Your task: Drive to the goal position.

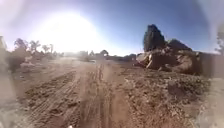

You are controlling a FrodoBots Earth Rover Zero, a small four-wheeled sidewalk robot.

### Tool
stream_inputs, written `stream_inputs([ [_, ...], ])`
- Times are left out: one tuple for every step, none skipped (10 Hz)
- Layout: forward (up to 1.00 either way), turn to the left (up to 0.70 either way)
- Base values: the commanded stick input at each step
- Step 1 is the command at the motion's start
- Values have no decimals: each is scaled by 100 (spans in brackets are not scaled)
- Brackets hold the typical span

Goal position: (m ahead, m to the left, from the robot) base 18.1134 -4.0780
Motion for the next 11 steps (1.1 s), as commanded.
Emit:
stream_inputs([
  [50,10],
  [50,1],
  [50,0],
  [50,0],
  [50,0],
  [50,0],
  [50,0],
  [50,0],
  [50,0],
  [50,0],
  [50,23],
])
